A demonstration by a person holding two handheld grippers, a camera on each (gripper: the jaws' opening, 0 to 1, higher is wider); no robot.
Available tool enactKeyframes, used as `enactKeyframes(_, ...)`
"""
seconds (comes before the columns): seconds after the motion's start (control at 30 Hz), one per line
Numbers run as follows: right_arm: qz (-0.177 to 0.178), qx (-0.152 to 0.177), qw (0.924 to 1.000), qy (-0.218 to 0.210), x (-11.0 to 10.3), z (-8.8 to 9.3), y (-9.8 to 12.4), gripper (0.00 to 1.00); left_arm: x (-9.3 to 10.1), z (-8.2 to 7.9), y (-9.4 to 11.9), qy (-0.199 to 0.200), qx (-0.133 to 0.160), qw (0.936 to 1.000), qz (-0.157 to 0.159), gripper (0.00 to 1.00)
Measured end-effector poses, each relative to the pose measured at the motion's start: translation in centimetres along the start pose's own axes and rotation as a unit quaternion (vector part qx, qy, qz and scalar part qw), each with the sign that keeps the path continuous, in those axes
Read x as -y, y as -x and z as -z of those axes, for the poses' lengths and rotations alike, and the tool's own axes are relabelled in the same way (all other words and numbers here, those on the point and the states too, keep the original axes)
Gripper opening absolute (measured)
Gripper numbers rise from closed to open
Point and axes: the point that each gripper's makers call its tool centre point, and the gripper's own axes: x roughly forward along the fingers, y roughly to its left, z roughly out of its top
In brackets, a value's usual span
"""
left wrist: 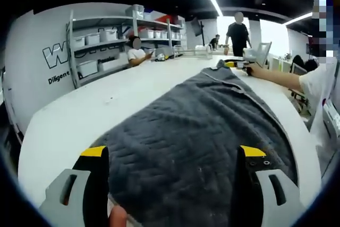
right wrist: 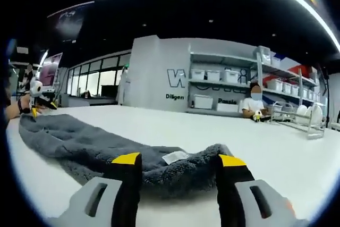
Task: Open the folded towel by lifting each exposed corner and separating the folded layers until the towel lies flat within the target outline without major curled edges
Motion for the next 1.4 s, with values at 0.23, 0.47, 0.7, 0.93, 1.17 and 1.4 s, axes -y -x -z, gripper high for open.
enactKeyframes(0.23,0.030,-0.023,0.9985,0.041,0.5,0.5,-1.1,0.49,0.0,0.5,-0.1,0.001,-0.007,1.0000,-0.003,0.98)
enactKeyframes(0.47,0.063,-0.049,0.9947,0.065,1.6,1.4,-0.4,0.28,0.4,0.5,-0.1,-0.005,-0.009,1.0000,-0.001,0.98)
enactKeyframes(0.7,0.080,-0.090,0.9794,0.163,1.0,2.2,0.5,0.00,0.6,0.5,-0.1,-0.008,-0.011,0.9999,0.000,0.98)
enactKeyframes(0.93,0.096,-0.071,0.9894,0.083,2.7,1.8,1.6,0.00,0.3,0.5,-0.1,-0.004,-0.011,0.9999,-0.003,0.98)
enactKeyframes(1.17,0.108,-0.030,0.9871,-0.114,5.4,2.2,3.6,0.00,0.0,0.2,-0.1,-0.002,-0.007,1.0000,-0.001,0.98)
enactKeyframes(1.4,0.155,-0.057,0.9782,-0.126,7.2,3.7,5.1,0.00,-0.3,0.2,0.1,-0.001,-0.005,1.0000,-0.004,0.98)
